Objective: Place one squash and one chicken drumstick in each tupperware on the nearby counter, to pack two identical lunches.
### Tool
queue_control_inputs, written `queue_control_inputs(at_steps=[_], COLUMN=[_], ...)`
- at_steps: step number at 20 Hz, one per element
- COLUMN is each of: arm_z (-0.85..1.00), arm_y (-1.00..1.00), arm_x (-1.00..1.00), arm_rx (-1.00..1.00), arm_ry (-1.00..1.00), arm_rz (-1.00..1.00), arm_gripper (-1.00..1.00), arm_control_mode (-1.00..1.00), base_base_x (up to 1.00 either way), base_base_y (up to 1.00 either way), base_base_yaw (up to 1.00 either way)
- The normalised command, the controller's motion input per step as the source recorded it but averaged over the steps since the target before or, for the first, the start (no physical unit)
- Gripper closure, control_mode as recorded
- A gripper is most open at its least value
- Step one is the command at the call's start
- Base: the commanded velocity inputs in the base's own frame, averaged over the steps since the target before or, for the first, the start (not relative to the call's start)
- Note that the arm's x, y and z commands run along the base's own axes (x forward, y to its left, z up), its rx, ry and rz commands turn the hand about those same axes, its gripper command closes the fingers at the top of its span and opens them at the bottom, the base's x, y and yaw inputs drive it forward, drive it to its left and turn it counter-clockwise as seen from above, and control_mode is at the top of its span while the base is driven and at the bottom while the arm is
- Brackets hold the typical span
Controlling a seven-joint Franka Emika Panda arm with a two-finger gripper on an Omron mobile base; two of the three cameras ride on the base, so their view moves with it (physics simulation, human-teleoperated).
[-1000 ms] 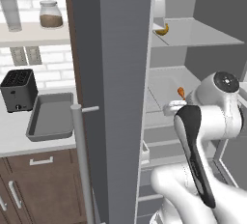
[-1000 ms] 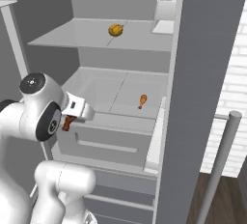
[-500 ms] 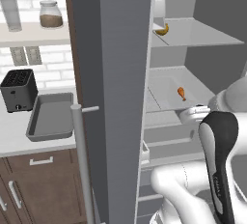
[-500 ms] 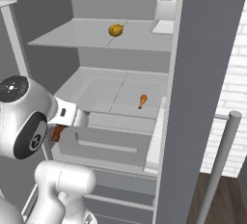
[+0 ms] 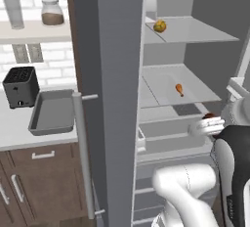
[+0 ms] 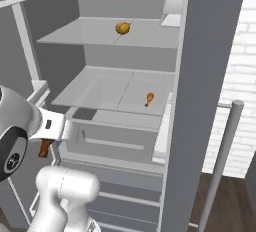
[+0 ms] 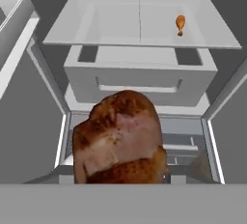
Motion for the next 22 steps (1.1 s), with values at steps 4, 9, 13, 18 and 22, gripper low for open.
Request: queue_control_inputs(at_steps=[4, 9, 13, 18, 22], arm_z=[0.0, 0.0, 0.0, 0.0, 0.0], arm_y=[0.0, 0.0, 0.0, 0.0, 0.0], arm_x=[0.0, 0.0, 0.0, 0.0, 0.0], arm_rx=[0.0, 0.0, 0.0, 0.0, 0.0], arm_ry=[0.0, 0.0, 0.0, 0.0, 0.0], arm_rz=[0.0, 0.0, 0.0, 0.0, 0.0], arm_gripper=[1.0, 1.0, 1.0, 1.0, 1.0], arm_control_mode=[1.0, 1.0, 1.0, 1.0, 1.0], base_base_x=[-0.99, -0.63, -0.22, -0.09, -0.21], base_base_y=[0.0, 0.06, 0.35, 0.46, 0.63], base_base_yaw=[0.01, 0.17, 0.33, 0.42, 0.49])
